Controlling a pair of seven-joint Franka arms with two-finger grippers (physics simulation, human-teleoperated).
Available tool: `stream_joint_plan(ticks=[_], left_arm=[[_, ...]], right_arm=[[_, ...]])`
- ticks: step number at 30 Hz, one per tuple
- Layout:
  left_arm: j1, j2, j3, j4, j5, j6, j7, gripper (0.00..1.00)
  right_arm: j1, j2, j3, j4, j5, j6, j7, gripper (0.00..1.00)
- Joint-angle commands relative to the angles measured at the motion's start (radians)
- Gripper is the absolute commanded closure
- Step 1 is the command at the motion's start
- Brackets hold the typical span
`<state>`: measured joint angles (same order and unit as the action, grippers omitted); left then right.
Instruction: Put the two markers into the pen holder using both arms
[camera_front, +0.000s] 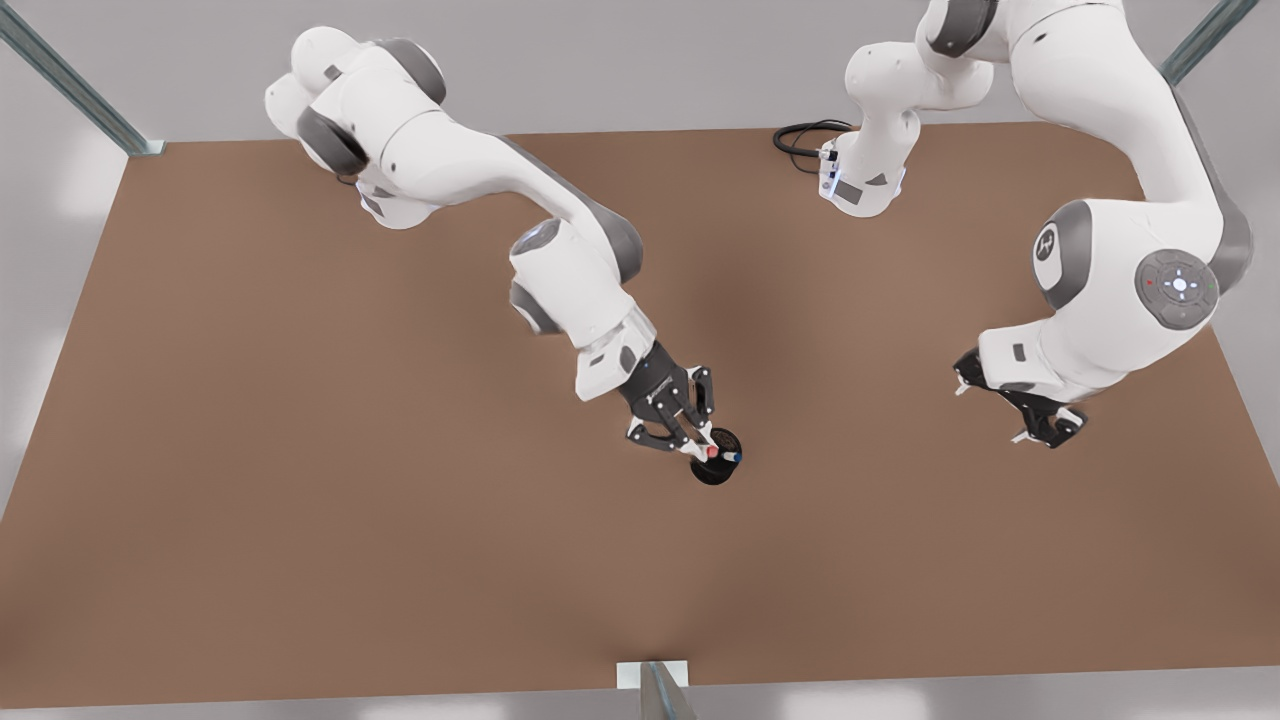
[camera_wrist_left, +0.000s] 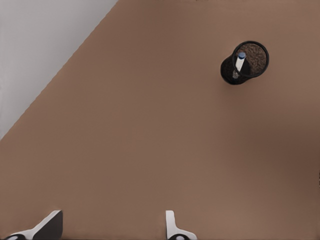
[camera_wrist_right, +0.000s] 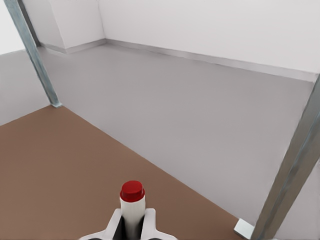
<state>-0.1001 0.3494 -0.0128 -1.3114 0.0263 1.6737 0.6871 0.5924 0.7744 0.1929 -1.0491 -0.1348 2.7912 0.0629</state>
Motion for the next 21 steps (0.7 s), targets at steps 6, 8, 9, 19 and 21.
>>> stream_joint_plan(ticks=[6,8,9,19,21], left_arm=[[-0.004,0.051,-0.004,0.008,0.014,0.009,-1.172,0.0],[-0.003,0.066,-0.003,0.008,0.014,0.032,-1.17,0.0],[-0.003,0.071,-0.004,0.008,0.014,0.038,-1.172,0.0],[0.007,0.1,-0.001,0.008,0.014,0.06,-1.16,0.0],[0.007,0.102,-0.001,0.008,0.014,0.061,-1.16,0.0]], right_arm=[[0.047,0.083,-0.049,0.052,-0.011,0.177,0.189,0.78],[0.046,0.089,-0.047,0.037,-0.031,0.185,0.189,0.78],[0.047,0.094,-0.047,0.026,-0.042,0.186,0.192,0.78],[0.044,0.163,-0.049,-0.114,-0.163,0.399,0.192,0.77],[0.041,0.167,-0.056,-0.144,-0.19,0.444,0.192,0.77]])
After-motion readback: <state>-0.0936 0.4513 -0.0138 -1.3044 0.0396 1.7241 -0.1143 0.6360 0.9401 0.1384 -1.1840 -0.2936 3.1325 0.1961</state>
